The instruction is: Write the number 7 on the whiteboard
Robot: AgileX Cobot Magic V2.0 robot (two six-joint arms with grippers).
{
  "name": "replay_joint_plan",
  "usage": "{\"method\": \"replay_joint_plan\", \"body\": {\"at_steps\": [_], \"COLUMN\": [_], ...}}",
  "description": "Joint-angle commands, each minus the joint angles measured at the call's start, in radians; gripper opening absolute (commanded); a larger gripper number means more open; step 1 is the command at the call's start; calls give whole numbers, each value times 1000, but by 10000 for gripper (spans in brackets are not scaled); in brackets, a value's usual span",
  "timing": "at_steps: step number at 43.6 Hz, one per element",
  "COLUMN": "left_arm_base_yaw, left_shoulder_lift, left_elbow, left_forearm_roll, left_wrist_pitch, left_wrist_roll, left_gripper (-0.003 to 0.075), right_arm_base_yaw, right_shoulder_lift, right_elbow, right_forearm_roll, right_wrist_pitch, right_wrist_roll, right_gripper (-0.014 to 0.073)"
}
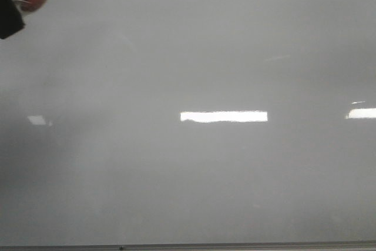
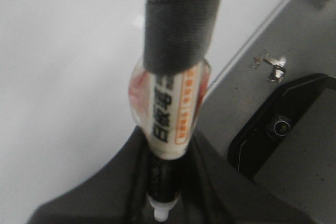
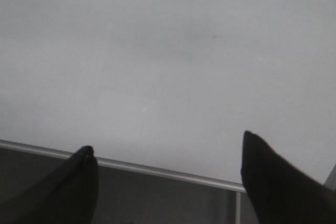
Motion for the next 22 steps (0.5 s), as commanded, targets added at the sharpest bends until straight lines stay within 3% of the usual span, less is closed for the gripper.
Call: {"method": "replay_joint_plan", "body": {"at_steps": [1, 11, 22], "left_arm_base_yaw": [-93, -252, -275], "left_shoulder_lift": [7, 47, 52], "left_elbow": [-56, -68, -68], "left_forearm_roll": [-36, -32, -26], "left_wrist_pitch": [-24, -49, -49], "left_wrist_roll": [45, 111, 111], "left_gripper": [-20, -20, -20], "right_arm_base_yaw": [2, 25, 127], "right_shoulder_lift": [36, 88, 195], "right_elbow": [-34, -35, -86], "right_forearm_roll": [5, 40, 278], "right_wrist_pitch": [-44, -29, 66], "right_wrist_roll": [-6, -68, -418], "right_gripper": [568, 568, 568]}}
